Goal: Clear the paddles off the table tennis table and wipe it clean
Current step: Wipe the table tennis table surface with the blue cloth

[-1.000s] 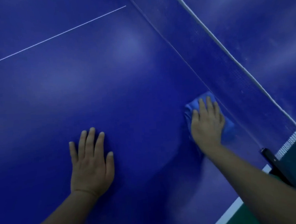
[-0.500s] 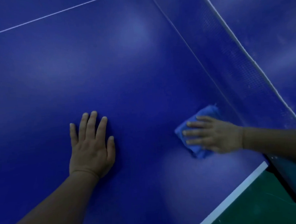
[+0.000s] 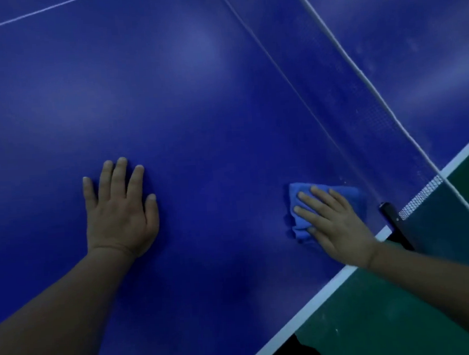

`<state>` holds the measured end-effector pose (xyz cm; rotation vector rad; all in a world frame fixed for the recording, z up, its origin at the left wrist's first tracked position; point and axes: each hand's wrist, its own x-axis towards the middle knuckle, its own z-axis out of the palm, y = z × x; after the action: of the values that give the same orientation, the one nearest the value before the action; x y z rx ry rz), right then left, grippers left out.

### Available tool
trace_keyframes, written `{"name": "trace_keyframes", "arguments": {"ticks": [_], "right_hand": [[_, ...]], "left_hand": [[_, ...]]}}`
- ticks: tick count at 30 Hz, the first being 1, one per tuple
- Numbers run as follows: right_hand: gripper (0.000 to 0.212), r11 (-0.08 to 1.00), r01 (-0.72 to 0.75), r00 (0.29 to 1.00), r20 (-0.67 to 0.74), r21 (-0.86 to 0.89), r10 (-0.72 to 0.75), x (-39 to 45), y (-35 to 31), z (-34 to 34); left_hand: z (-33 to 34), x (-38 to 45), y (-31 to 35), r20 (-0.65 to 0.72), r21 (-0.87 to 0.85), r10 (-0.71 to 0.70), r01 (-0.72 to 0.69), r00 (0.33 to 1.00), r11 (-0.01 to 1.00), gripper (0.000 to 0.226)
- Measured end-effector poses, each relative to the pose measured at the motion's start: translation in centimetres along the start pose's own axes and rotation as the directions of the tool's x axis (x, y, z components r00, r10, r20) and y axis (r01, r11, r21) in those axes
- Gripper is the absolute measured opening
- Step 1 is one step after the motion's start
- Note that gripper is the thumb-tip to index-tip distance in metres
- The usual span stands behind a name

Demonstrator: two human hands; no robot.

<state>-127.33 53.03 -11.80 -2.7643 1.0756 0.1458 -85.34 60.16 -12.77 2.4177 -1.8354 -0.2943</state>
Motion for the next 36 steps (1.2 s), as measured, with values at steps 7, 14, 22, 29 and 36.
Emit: {"name": "trace_keyframes", "arguments": {"ticks": [7, 14, 22, 29, 36], "right_hand": [[0.047, 0.859, -0.48, 0.842, -0.18, 0.178, 0.508, 15.2, -7.9, -0.5], [0.049, 0.599, -0.762, 0.57, -0.186, 0.245, 0.8, 18.3, -1.3, -1.0], [0.056, 0.207, -0.931, 0.181, -0.113, 0.3, 0.977, 5.1, -3.5, 0.8], [0.048, 0.409, -0.883, 0.38, -0.16, 0.231, 0.911, 11.5, -1.6, -0.2], [0.044, 0.16, -0.955, 0.125, -0.151, 0.251, 0.981, 1.7, -4.0, 1.2]], "left_hand": [[0.0, -3.6, 4.8, -0.089, -0.158, 0.016, -0.03, 0.996, 0.987, 0.064], [2.1, -4.9, 8.7, 0.019, -0.093, 0.211, -0.208, 0.977, 0.974, 0.06], [1.8, -4.7, 8.9, 0.107, -0.095, 0.199, -0.189, 0.974, 0.977, 0.061], [1.7, -4.8, 8.7, 0.147, -0.082, 0.183, -0.173, 0.972, 0.982, 0.065], [1.4, -4.8, 8.8, 0.154, -0.076, 0.176, -0.166, 0.972, 0.983, 0.064]]}}
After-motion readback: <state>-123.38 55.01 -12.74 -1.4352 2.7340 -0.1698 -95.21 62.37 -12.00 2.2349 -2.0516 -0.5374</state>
